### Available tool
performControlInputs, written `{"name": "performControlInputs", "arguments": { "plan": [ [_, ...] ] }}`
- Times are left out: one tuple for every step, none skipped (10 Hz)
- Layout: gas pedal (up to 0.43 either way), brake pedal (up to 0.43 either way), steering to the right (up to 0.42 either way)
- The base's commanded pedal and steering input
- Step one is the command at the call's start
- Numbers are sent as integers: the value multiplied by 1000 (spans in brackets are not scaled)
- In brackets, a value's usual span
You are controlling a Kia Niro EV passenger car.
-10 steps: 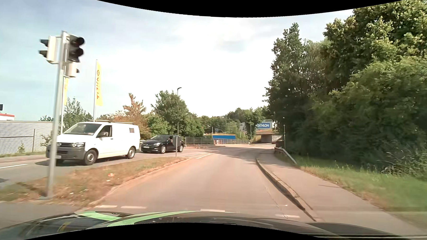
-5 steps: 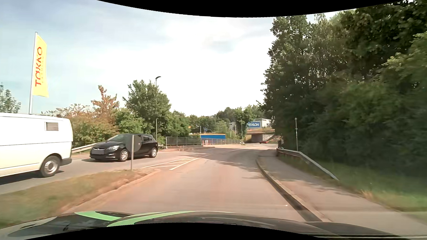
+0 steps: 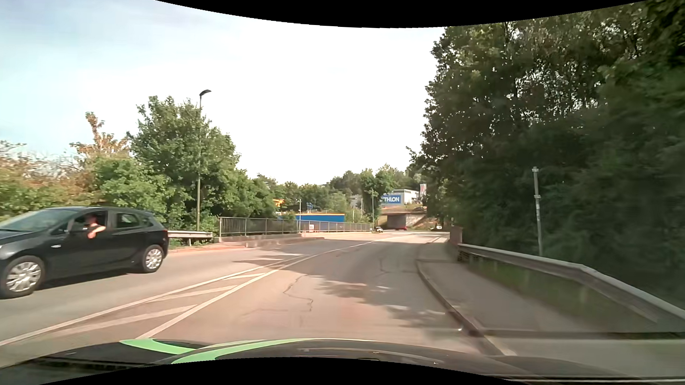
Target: Follow the waypoints while adhering to traffic rules and regulations
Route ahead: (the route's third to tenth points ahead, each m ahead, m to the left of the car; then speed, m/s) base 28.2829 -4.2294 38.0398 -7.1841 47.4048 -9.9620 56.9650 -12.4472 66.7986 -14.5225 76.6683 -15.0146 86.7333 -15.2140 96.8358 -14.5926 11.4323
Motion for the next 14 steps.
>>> {"name": "performControlInputs", "arguments": {
  "plan": [
    [197,0,55],
    [177,0,56],
    [177,0,56],
    [169,0,56],
    [169,0,56],
    [169,0,56],
    [169,0,56],
    [169,0,56],
    [169,0,56],
    [169,0,56],
    [169,0,56],
    [169,0,56],
    [157,0,55],
    [157,0,53]
  ]
}}
